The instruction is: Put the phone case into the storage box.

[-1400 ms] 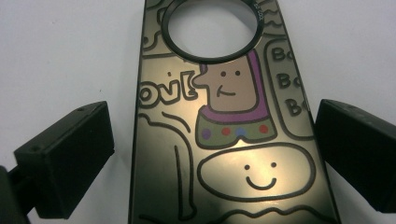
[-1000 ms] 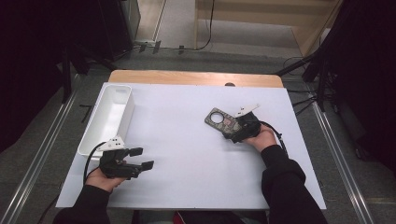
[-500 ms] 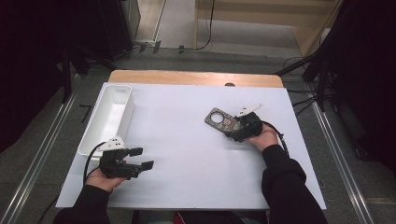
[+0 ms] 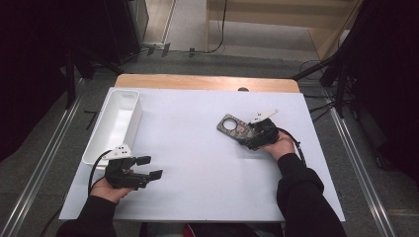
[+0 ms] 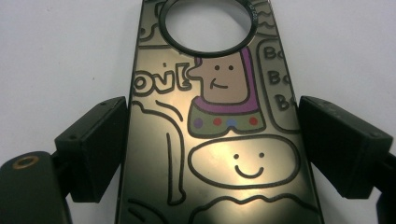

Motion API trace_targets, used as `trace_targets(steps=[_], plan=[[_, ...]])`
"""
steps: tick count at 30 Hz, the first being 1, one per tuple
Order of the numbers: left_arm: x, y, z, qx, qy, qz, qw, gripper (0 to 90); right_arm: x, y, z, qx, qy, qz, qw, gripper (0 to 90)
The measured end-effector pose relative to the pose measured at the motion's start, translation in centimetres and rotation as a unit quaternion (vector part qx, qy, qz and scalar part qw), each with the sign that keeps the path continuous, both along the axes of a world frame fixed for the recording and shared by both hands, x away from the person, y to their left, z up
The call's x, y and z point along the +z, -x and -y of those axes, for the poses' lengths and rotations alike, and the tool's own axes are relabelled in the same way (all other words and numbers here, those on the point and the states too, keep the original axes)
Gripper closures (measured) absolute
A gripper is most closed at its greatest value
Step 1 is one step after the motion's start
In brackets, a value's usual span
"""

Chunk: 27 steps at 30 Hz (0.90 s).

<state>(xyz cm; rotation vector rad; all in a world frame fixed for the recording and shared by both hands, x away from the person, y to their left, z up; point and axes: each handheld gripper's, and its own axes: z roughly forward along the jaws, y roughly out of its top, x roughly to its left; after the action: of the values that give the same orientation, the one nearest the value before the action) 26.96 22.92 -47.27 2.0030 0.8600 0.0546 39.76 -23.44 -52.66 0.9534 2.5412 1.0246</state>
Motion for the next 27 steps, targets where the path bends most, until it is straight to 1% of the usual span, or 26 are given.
trace_targets(steps=[5,9,16,21,22,23,27], plan=[[0.0,0.0,0.0,0.0,0.0,0.0,1.0,22.6,0.2,0.0,0.2,-0.001,-0.003,-0.006,1.0,10.8],[0.0,0.0,0.0,0.0,0.001,0.0,1.0,22.6,0.6,0.0,0.4,-0.002,-0.011,-0.001,0.9999,10.8],[0.0,0.0,0.0,0.002,0.003,-0.001,1.0,22.6,2.0,0.5,0.4,-0.011,-0.019,-0.002,0.9998,10.8],[0.1,0.0,0.0,0.005,0.003,-0.003,1.0,22.6,3.0,1.0,0.3,-0.016,-0.026,-0.007,0.9995,10.8],[0.1,0.0,0.0,0.005,0.002,-0.003,1.0,22.6,3.1,1.1,0.3,-0.016,-0.026,-0.004,0.9995,10.8],[0.1,0.0,0.0,0.006,0.002,-0.002,1.0,22.6,3.4,1.2,0.2,-0.018,-0.026,-0.009,0.9994,10.8],[0.2,0.0,0.0,0.008,0.003,-0.003,1.0,22.6,3.9,1.6,0.2,-0.016,-0.03,-0.012,0.9994,10.8]])
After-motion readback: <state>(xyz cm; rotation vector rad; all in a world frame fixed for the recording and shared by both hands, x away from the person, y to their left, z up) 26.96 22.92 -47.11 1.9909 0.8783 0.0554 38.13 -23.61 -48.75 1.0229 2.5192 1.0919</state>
